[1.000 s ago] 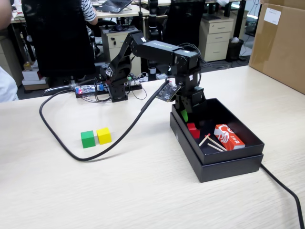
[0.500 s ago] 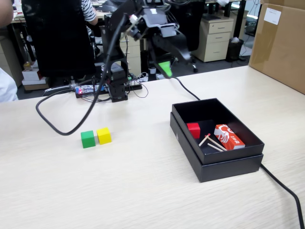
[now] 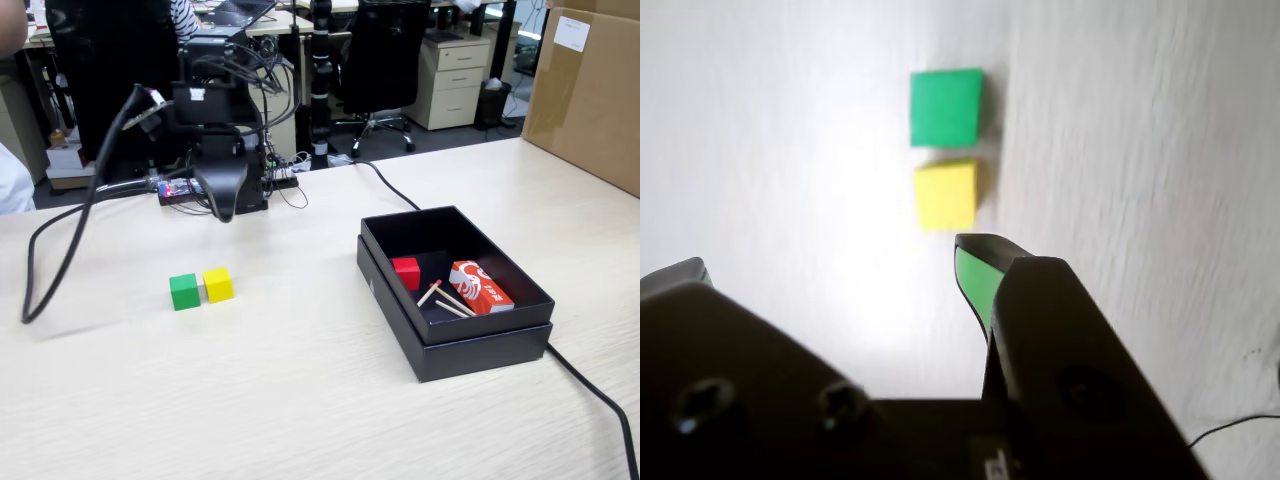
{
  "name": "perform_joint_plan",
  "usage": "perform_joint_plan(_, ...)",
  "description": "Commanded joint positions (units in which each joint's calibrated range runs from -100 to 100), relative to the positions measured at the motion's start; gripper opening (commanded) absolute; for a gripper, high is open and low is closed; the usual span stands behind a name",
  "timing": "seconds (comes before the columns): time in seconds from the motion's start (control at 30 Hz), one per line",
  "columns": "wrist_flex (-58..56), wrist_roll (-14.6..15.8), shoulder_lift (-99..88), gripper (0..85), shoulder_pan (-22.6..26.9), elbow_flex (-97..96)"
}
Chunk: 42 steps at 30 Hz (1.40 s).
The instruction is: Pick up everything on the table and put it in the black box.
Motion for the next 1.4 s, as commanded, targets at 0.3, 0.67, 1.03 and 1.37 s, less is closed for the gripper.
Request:
perform_joint_plan(0.3, 2.2, -4.2, 14.8, 48.7, -4.4, 2.1)
perform_joint_plan(0.67, 2.2, -5.5, 21.4, 47.9, -5.7, 2.5)
perform_joint_plan(1.03, 2.2, -5.7, 31.0, 47.6, -6.3, 6.8)
perform_joint_plan(1.37, 2.2, -5.7, 38.8, 44.5, -6.6, 11.0)
